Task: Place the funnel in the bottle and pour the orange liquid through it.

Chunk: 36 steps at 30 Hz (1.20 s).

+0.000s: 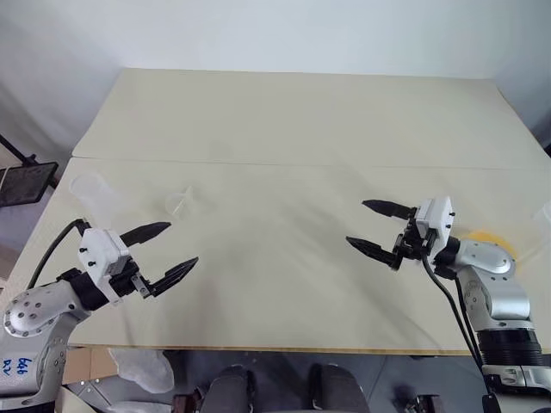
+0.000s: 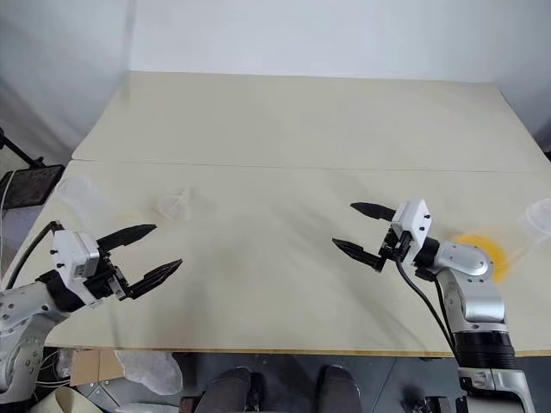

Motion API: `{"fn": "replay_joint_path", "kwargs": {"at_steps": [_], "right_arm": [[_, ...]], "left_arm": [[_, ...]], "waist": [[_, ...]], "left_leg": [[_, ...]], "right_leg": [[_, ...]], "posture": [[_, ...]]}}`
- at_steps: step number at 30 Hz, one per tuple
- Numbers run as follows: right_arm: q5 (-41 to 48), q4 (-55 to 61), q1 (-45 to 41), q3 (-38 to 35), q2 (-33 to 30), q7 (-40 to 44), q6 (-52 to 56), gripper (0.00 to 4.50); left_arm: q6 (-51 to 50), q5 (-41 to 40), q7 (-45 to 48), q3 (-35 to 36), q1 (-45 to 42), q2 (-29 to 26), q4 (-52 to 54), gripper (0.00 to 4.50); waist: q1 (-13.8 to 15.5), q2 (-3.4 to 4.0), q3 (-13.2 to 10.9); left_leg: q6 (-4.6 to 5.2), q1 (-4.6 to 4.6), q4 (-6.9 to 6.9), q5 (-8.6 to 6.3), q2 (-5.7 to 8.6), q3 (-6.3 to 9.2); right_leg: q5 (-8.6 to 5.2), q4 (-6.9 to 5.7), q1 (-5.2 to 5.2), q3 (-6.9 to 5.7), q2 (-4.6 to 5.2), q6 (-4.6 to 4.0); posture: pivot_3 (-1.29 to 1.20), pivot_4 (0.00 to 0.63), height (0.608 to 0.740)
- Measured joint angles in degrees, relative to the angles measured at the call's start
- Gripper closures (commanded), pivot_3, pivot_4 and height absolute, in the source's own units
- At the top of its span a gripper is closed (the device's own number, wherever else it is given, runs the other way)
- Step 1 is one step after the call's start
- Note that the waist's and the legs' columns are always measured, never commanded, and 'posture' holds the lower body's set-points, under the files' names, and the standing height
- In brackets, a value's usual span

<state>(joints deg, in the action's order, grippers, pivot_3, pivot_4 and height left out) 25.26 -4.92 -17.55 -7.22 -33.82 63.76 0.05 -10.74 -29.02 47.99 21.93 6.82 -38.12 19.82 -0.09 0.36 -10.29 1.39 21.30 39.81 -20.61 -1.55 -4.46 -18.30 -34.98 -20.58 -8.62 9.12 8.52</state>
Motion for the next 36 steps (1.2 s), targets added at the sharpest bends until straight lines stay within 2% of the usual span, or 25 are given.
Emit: {"fn": "replay_joint_path", "kwargs": {"at_steps": [5, 10, 13, 18, 23, 30, 33, 36], "right_arm": [[0.01, 0.0, 0.01, 0.0, -0.01, 0.01, 0.02, 0.02], [0.58, 0.74, -1.41, 1.08, 1.83, 0.03, 1.29, 0.02], [3.13, 3.42, -4.46, 4.54, 6.65, 0.11, 3.94, 0.02], [3.73, 5.01, -8.93, 8.45, 11.21, 0.62, 5.28, 0.02], [3.67, 5.17, -11.5, 11.51, 14.26, 0.86, 5.26, 0.02], [2.93, 4.67, -11.35, 11.73, 13.5, 2.11, 5.09, 0.02], [2.55, 4.18, -10.82, 11.46, 12.82, 2.32, 5.05, 0.02], [3.38, 4.54, -10.11, 11.19, 12.92, 1.18, 7.42, 0.02]], "left_arm": [[-0.38, -0.94, -0.63, 0.51, -0.34, 0.43, 0.34, 0.0], [-1.29, -3.99, -3.29, 6.03, 5.95, 3.81, 3.15, 0.0], [0.6, -5.74, -8.95, 13.41, 12.86, 12.66, 4.18, 0.0], [6.15, -6.02, -15.21, 21.4, 20.09, 22.11, 2.13, 0.0], [9.53, -6.08, -19.75, 23.32, 22.45, 27.58, 0.36, 0.0], [6.45, -8.13, -25.0, 20.65, 17.45, 26.23, 1.0, 0.0], [1.91, -10.89, -30.06, 19.67, 9.87, 22.87, 1.61, 0.0], [-3.86, -11.87, -33.53, 17.93, 1.12, 16.13, -0.74, 0.0]], "waist": [[-0.01, 0.0, 0.0], [-0.59, 0.0, 0.0], [-1.53, 0.02, -0.01], [-1.24, -0.03, 0.01], [-0.31, -0.14, 0.06], [-0.02, -0.17, 0.09], [-0.07, -0.21, 0.11], [-0.13, -0.22, 0.12]], "left_leg": [[0.0, -0.01, -0.02, 0.0, -0.08, -0.09], [-0.03, -0.1, -0.15, -0.02, -0.18, -0.31], [-0.11, -0.15, -0.17, -0.06, -0.32, -0.46], [-0.05, -0.13, -0.1, -0.12, -0.36, -0.61], [0.0, -0.06, -0.06, -0.18, -0.36, -0.72], [0.03, -0.02, -0.03, -0.2, -0.34, -0.83], [0.02, -0.02, 0.01, -0.19, -0.35, -0.84], [0.0, -0.02, 0.04, -0.19, -0.2, -0.88]], "right_leg": [[0.0, 0.02, -0.04, 0.12, -0.03, 0.0], [0.0, 0.11, -0.11, 0.35, -0.16, 0.0], [0.0, 0.13, -0.2, 0.56, -0.37, -0.01], [0.0, 0.14, -0.27, 0.88, -0.36, -0.01], [0.0, -0.01, -0.48, 1.02, -0.31, -0.01], [0.0, -0.11, -0.61, 1.08, -0.31, -0.02], [0.0, -0.23, -0.64, 1.11, -0.31, -0.02], [0.01, -0.49, -0.79, 1.15, -0.33, -0.04]], "posture": [[0.0, 0.15, 0.74], [0.0, 0.15, 0.74], [0.0, 0.15, 0.74], [0.0, 0.15, 0.74], [0.0, 0.15, 0.74], [0.0, 0.15, 0.74], [0.0, 0.15, 0.74], [0.0, 0.15, 0.74]]}}
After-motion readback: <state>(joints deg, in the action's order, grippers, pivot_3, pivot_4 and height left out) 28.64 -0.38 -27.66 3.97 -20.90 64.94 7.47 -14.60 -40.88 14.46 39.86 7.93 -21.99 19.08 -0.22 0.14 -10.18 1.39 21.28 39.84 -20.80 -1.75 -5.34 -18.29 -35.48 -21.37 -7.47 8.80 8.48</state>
